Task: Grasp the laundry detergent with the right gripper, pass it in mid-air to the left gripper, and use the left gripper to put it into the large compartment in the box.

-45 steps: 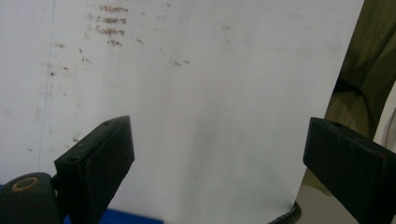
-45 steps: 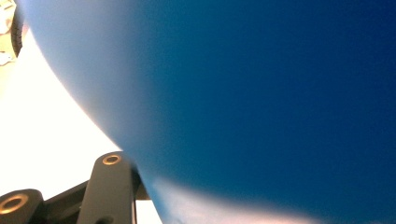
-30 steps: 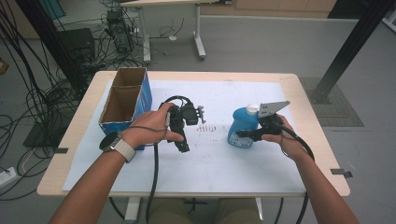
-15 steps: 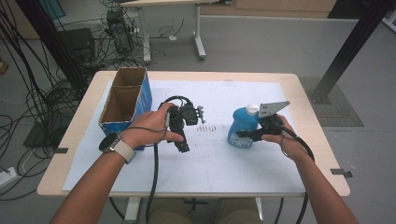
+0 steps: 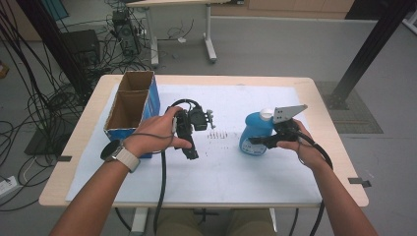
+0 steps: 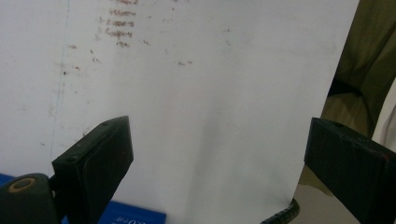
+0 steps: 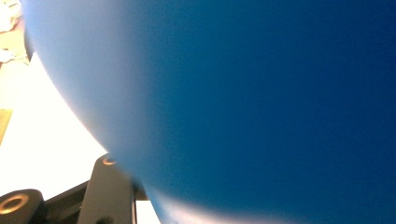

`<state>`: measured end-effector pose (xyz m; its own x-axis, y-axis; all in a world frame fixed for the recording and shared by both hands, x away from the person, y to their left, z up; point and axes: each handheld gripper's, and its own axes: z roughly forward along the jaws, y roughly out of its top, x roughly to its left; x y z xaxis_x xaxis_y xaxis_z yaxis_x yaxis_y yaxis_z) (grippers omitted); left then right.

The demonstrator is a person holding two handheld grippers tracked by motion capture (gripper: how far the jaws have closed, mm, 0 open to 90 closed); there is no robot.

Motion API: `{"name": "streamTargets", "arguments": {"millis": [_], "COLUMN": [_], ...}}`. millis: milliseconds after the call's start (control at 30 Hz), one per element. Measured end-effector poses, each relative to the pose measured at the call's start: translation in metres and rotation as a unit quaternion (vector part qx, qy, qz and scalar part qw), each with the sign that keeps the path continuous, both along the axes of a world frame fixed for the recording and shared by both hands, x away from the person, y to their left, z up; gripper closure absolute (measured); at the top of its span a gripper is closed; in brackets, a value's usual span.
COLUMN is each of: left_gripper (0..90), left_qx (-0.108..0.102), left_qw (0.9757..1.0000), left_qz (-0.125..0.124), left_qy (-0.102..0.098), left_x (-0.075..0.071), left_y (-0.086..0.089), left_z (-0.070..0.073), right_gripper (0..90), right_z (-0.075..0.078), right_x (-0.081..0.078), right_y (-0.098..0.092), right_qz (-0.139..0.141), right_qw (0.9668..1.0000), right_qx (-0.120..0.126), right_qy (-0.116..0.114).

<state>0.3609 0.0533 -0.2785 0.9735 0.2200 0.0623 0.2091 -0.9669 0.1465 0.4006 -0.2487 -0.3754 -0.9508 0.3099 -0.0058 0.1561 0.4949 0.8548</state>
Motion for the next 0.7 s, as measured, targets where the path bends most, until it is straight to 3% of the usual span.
{"name": "streamTargets", "arguments": {"millis": [133,567,700], "left_gripper": [8.2,7.7,7.6], "left_qx": [-0.006,0.03,0.032], "left_qw": [1.0,0.9983,0.998], "left_qz": [-0.005,-0.051,-0.054], "left_qy": [-0.004,-0.002,0.0], "left_x": [-0.002,-0.002,-0.002], "left_y": [0.001,-0.005,-0.008], "left_z": [0.006,0.028,0.037], "right_gripper": [43.7,43.8,43.7], "right_z": [0.007,0.027,0.032], "right_x": [-0.004,-0.029,-0.033], "right_y": [0.003,0.023,0.026], "right_qz": [0.006,0.023,0.026], "right_qw": [1.0,0.9996,0.9996], "right_qx": [0.001,-0.009,-0.006], "right_qy": [0.0,0.01,0.011]}}
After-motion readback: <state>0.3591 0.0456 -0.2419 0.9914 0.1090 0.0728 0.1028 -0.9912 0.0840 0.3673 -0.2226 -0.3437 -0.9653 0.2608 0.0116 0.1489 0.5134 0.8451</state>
